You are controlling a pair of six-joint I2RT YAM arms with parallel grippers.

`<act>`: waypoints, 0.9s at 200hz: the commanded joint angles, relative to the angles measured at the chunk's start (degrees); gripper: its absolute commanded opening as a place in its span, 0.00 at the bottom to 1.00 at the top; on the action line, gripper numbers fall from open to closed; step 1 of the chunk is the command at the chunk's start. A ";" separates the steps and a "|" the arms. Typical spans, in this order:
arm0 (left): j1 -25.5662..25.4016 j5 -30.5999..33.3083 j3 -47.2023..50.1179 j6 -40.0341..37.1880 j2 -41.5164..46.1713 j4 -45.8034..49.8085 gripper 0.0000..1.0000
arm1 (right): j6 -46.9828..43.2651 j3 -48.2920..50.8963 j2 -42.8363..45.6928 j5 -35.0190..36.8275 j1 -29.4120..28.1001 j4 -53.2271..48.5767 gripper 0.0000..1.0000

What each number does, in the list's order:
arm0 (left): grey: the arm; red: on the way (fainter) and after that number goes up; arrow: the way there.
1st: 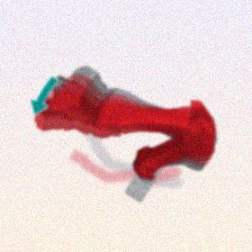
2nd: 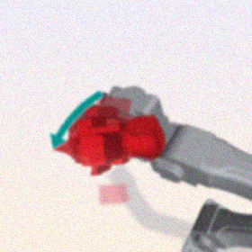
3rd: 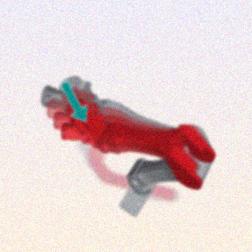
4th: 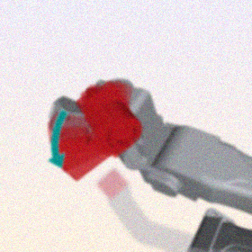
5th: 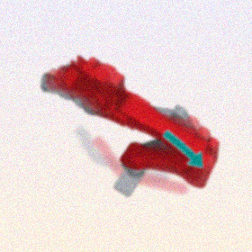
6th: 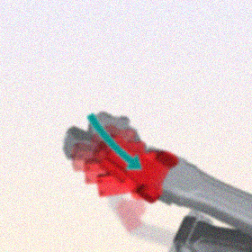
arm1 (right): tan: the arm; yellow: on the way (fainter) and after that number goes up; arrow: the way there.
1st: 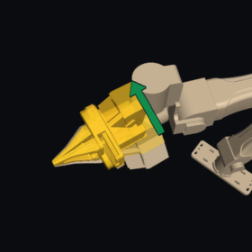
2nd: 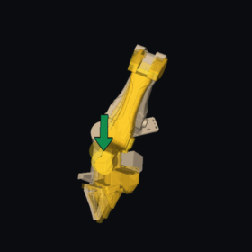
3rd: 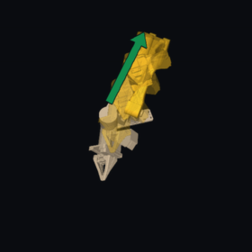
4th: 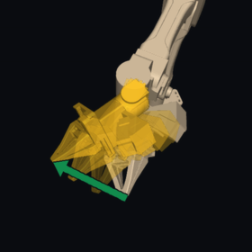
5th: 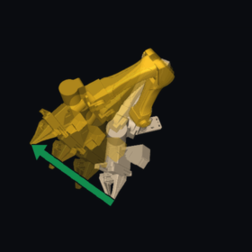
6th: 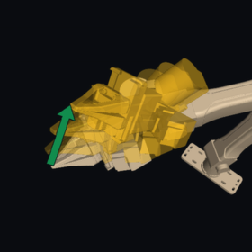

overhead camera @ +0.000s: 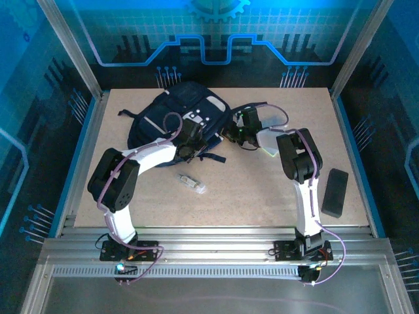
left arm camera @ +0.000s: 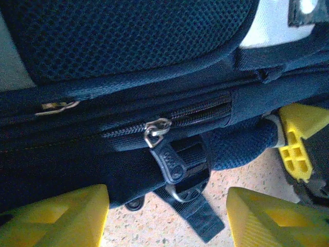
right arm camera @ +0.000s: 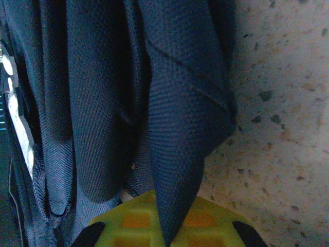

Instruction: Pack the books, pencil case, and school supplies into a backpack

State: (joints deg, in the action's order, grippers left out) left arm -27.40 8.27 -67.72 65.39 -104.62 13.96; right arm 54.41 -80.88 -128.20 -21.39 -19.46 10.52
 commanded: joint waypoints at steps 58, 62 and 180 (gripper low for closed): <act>0.23 5.52 -3.15 3.86 -3.95 0.25 0.51 | 2.28 3.28 -0.07 -0.73 -2.77 1.14 0.00; 0.21 5.53 -3.06 3.82 -4.15 0.43 0.51 | 2.29 3.20 -0.12 -0.74 -2.77 1.16 0.00; 3.97 4.07 -3.48 0.15 -9.61 -0.66 0.00 | 2.19 2.45 -0.28 0.05 -2.64 0.36 0.00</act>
State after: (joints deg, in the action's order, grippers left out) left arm -25.19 11.44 -71.11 68.73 -113.32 11.73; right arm 56.45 -79.07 -128.14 -20.97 -20.51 14.28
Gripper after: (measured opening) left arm 0.044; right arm 0.068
